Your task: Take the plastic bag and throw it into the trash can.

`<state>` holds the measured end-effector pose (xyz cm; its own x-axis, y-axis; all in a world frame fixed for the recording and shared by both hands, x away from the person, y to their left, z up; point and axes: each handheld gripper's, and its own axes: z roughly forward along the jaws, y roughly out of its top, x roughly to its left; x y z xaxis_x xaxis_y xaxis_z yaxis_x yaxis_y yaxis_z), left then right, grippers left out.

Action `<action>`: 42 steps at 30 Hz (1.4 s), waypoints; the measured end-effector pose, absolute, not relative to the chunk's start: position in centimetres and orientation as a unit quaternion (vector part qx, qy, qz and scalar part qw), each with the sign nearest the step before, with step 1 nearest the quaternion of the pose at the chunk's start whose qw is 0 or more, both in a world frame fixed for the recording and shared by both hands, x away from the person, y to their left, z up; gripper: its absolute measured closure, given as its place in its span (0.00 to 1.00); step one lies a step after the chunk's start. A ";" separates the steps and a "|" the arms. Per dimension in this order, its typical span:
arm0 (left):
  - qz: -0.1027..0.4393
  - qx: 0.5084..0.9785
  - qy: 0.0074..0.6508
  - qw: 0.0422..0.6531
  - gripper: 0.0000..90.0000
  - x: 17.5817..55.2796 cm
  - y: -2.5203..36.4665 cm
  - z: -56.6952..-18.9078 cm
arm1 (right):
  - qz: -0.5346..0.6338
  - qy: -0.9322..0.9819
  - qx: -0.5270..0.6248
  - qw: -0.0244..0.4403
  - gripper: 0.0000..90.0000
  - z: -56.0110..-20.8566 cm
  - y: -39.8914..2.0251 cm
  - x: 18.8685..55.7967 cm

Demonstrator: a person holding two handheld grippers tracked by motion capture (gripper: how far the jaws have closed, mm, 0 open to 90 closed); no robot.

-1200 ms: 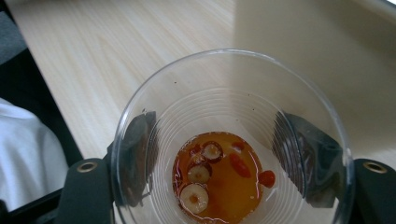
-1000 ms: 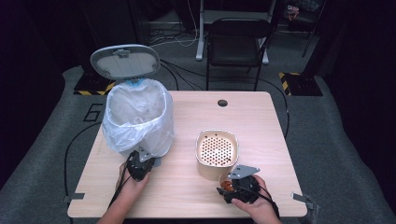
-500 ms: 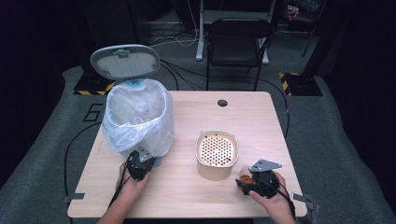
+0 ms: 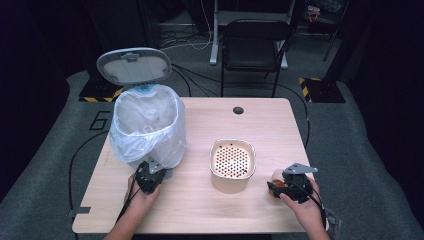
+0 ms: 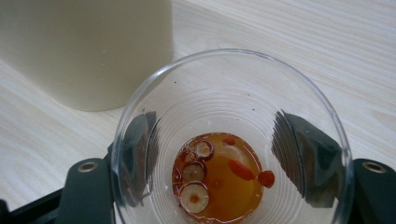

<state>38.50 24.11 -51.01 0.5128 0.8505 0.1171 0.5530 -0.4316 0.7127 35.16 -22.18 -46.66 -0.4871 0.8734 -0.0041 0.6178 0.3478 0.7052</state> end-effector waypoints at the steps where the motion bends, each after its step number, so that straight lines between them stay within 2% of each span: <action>1: 0.238 0.812 0.432 0.312 1.00 38.5 24.1 -51.0 | 0.327 0.799 0.466 0.193 0.34 -46.8 -22.3 35.2; 4: 0.239 0.813 0.432 0.310 1.00 38.5 24.1 -51.0 | 0.322 0.800 0.469 0.191 0.33 -47.0 -22.4 35.4; 11: 0.239 0.813 0.432 0.310 1.00 38.5 24.1 -51.0 | 0.327 0.791 0.478 0.196 0.17 -47.1 -22.8 35.7; 23: 0.238 0.814 0.432 0.308 1.00 38.5 24.1 -50.9 | 0.350 0.788 0.458 0.216 0.16 -44.3 -22.3 35.7; 26: 0.239 0.813 0.432 0.308 1.00 38.5 24.1 -51.0 | 0.358 0.785 0.453 0.224 0.21 -42.9 -21.9 35.9; 29: 0.238 0.813 0.432 0.309 1.00 38.5 24.1 -51.0 | 0.383 0.779 0.446 0.216 0.35 -41.5 -21.2 36.4; 33: 0.239 0.813 0.432 0.309 1.00 38.5 24.1 -51.0 | 0.403 0.784 0.429 0.197 0.48 -40.3 -19.7 37.4; 42: 0.237 0.813 0.432 0.311 1.00 38.5 24.1 -51.0 | 0.391 0.804 0.412 0.176 0.56 -40.4 -16.7 39.4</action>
